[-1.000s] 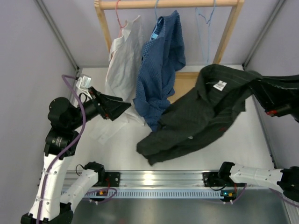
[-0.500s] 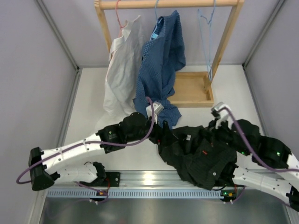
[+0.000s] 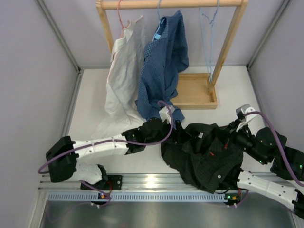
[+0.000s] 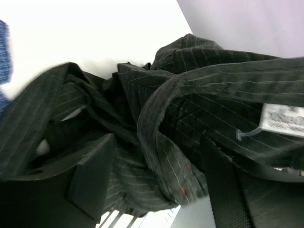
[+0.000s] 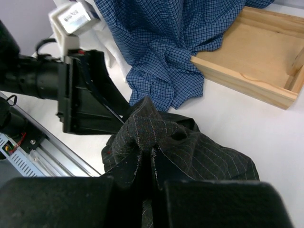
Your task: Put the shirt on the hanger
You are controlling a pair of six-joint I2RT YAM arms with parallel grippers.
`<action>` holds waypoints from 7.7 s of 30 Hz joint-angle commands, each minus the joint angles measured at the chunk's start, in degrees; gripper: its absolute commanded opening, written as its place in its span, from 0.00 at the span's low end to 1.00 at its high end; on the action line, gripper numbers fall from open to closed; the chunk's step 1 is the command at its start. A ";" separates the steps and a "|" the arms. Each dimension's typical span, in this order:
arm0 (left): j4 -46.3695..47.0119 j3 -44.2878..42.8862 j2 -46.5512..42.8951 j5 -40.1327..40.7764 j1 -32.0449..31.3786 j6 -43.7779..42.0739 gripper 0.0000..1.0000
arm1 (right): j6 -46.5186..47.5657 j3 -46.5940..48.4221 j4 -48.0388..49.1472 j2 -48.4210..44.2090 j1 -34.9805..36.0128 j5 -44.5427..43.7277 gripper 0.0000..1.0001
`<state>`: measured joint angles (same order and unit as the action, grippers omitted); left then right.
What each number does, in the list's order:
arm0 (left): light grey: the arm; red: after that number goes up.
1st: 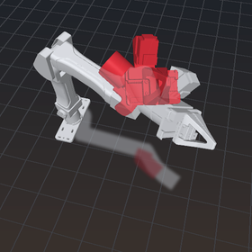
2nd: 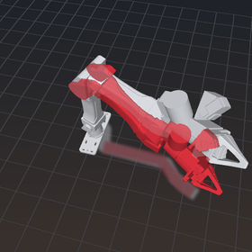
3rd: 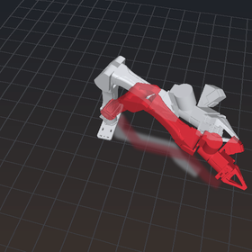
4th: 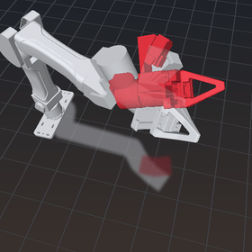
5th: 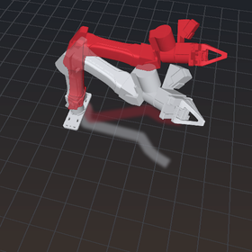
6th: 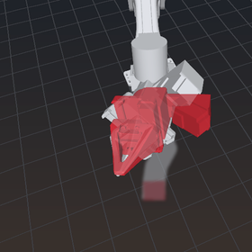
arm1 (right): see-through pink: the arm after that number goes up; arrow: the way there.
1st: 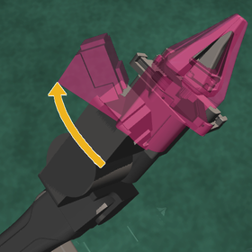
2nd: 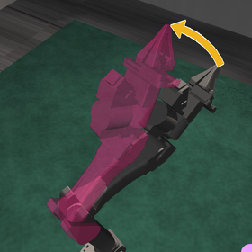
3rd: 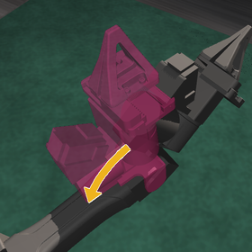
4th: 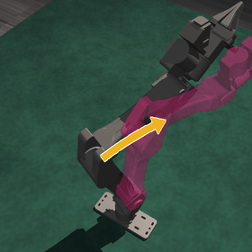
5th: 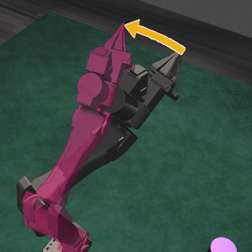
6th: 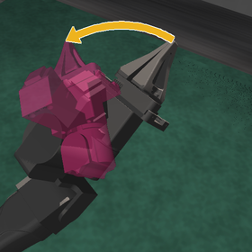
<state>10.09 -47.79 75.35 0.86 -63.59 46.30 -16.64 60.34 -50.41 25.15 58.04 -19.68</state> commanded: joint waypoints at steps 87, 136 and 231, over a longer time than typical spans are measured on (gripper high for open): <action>-39.18 8.41 -19.64 51.33 -7.69 12.85 0.98 | 11.37 0.04 30.99 30.75 -3.37 9.22 0.00; -30.93 -6.97 -13.57 35.25 -2.49 2.29 0.51 | -9.55 18.32 14.38 54.92 -7.42 10.19 0.00; -55.00 -15.93 -19.54 23.39 -5.75 -8.86 0.00 | 9.97 61.48 -2.50 64.59 -44.07 25.13 0.61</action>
<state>-46.72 -64.14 56.14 23.42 -69.47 37.34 -4.84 120.81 -56.71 92.03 13.08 5.89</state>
